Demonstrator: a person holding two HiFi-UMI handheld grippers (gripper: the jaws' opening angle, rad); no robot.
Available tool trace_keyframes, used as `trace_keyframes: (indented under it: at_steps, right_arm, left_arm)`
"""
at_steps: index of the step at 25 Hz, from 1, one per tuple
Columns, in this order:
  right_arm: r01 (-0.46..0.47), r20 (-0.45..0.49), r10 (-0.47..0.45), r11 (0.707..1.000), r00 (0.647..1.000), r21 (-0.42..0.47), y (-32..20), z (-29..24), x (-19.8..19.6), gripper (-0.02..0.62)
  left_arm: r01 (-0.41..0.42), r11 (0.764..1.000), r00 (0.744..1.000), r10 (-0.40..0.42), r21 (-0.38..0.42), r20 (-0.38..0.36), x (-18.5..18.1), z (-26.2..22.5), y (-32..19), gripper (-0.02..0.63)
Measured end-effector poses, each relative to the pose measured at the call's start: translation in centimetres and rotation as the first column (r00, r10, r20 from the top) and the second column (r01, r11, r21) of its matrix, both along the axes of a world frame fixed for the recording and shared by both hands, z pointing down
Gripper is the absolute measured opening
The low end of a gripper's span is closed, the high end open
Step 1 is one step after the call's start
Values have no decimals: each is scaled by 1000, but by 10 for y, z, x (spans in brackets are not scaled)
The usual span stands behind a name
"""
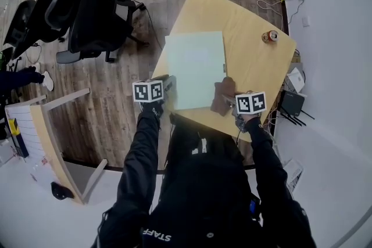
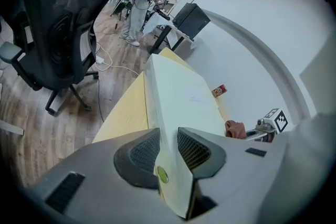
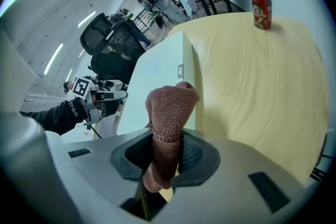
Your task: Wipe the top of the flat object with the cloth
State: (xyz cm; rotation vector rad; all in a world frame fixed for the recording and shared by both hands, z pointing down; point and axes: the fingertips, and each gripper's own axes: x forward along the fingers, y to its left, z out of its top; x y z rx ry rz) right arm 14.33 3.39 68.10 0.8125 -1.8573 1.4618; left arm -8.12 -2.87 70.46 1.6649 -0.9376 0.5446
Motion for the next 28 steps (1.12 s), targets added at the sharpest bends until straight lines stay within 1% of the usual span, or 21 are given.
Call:
trace_keyframes:
  at_steps: [2, 4, 6, 8, 9, 11, 13, 14, 16, 18, 20, 22, 25, 27, 28]
  right_arm:
    - [-8, -26, 9, 1000, 1000, 25, -4, -3, 11, 106]
    - [-16, -30, 17, 998, 999, 59, -9, -12, 17, 106]
    - [-25, -9, 26, 994, 1000, 106, -14, -29, 17, 104]
    - [-34, 8, 33, 983, 999, 181, -24, -54, 15, 104]
    - [-38, 16, 35, 974, 999, 225, -30, -69, 13, 105]
    - [-30, 29, 22, 946, 999, 323, -38, -101, 7, 104]
    - [-4, 24, -7, 903, 1000, 429, -47, -135, -2, 104]
    - [7, 16, -17, 877, 1000, 481, -51, -152, -6, 104]
    - [9, 12, -20, 819, 1000, 573, -58, -189, -13, 104]
    - [-10, 22, -5, 758, 1000, 652, -62, -226, -17, 104]
    - [-20, 21, 8, 687, 1000, 727, -65, -263, -19, 104]
    - [-20, 13, 15, 609, 1000, 793, -67, -298, -21, 104]
    - [-29, 20, 24, 506, 1000, 862, -64, -348, -22, 104]
    - [-38, 29, 28, 449, 999, 893, -61, -376, -21, 104]
    - [-44, 35, 30, 425, 999, 904, -59, -387, -20, 104]
  left_arm:
    - [14, 1000, 1000, -14, 9, 22, 0, -2, -2, 121]
    - [22, 1000, 998, -24, 21, 54, -1, -4, -2, 121]
    - [22, 999, 994, -26, 38, 108, -3, -9, 0, 120]
    - [43, 996, 983, -56, 79, 173, -8, -21, -1, 120]
    - [62, 992, 977, -84, 114, 195, -10, -31, -3, 120]
    - [93, 977, 969, -133, 193, 208, -9, -57, -7, 117]
    - [100, 955, 965, -162, 279, 208, -4, -91, -10, 103]
    - [103, 940, 962, -177, 327, 207, -1, -110, -12, 87]
    - [113, 899, 957, -213, 423, 198, 5, -151, -13, 63]
    - [111, 851, 952, -239, 513, 191, 15, -192, -11, 44]
    - [96, 791, 948, -257, 604, 187, 24, -236, -12, 35]
    - [79, 723, 946, -272, 686, 178, 33, -280, -12, 34]
    - [67, 632, 943, -293, 772, 158, 45, -336, -7, 34]
    - [68, 583, 942, -305, 810, 141, 51, -366, -2, 34]
    - [69, 561, 942, -309, 825, 131, 54, -379, 0, 34]
